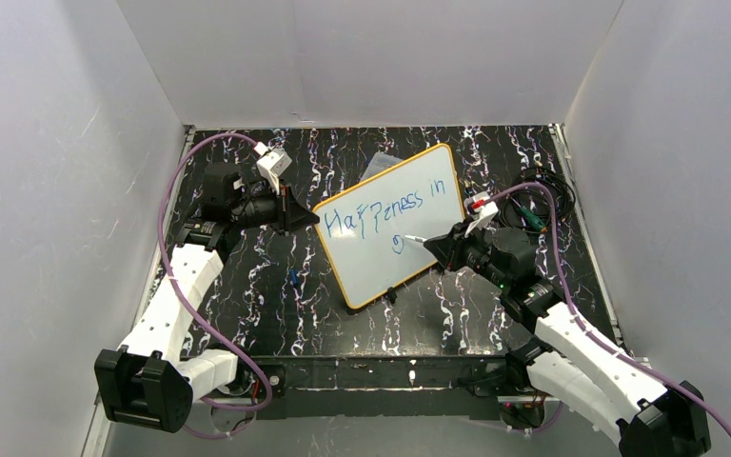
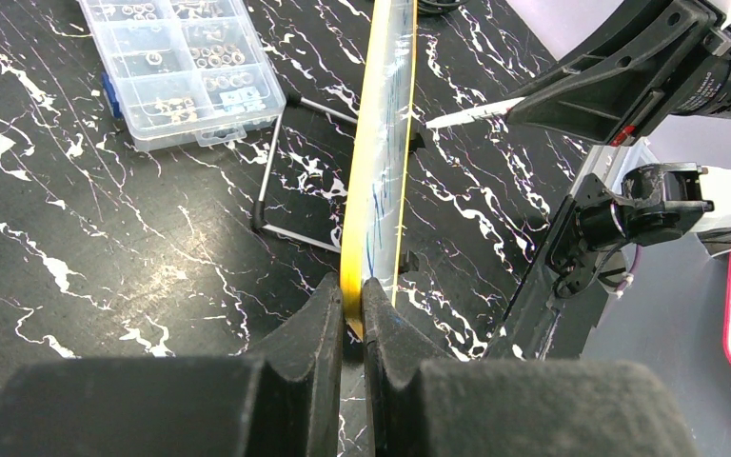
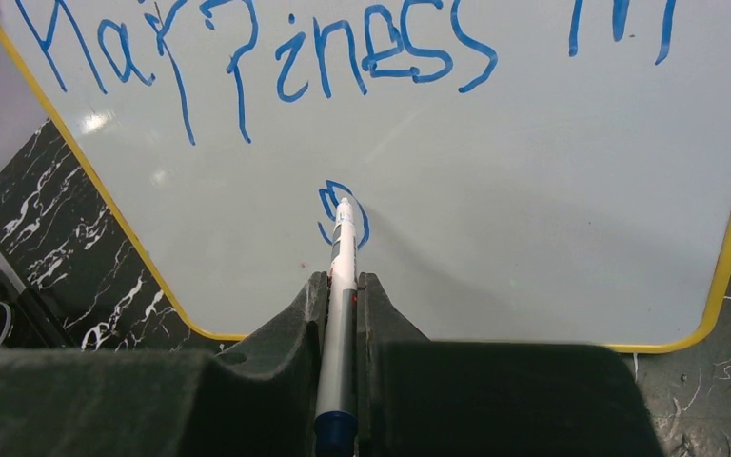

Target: Write a sentence on the whiteboard

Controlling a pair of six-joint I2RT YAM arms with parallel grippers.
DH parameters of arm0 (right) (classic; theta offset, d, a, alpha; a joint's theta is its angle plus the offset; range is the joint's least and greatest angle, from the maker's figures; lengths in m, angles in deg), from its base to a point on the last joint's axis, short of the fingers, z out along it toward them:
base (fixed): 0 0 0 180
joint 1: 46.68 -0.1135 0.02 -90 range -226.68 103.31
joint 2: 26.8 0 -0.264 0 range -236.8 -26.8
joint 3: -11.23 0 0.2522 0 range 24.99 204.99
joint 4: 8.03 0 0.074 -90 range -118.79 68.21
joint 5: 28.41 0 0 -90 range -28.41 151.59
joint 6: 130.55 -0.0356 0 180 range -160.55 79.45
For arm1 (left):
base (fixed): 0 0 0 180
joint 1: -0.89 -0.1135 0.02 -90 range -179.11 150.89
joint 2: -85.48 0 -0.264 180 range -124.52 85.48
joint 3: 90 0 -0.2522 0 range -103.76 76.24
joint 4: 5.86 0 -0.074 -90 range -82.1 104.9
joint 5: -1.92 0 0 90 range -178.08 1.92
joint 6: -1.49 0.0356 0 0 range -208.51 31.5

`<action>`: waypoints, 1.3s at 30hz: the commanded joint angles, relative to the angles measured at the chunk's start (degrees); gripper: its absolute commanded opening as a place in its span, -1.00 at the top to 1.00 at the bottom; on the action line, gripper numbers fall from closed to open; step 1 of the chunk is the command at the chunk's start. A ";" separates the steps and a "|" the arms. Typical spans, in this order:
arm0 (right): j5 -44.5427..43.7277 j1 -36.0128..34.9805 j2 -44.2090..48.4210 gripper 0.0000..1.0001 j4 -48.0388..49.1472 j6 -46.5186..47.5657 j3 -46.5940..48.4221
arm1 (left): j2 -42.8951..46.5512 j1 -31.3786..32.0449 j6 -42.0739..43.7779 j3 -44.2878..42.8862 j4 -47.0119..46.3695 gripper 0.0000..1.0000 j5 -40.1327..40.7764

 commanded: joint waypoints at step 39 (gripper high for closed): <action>-3.79 0.26 -4.14 0.97 3.42 -0.02 -1.66 | 1.45 0.38 1.55 0.31 -0.38 1.00 -2.94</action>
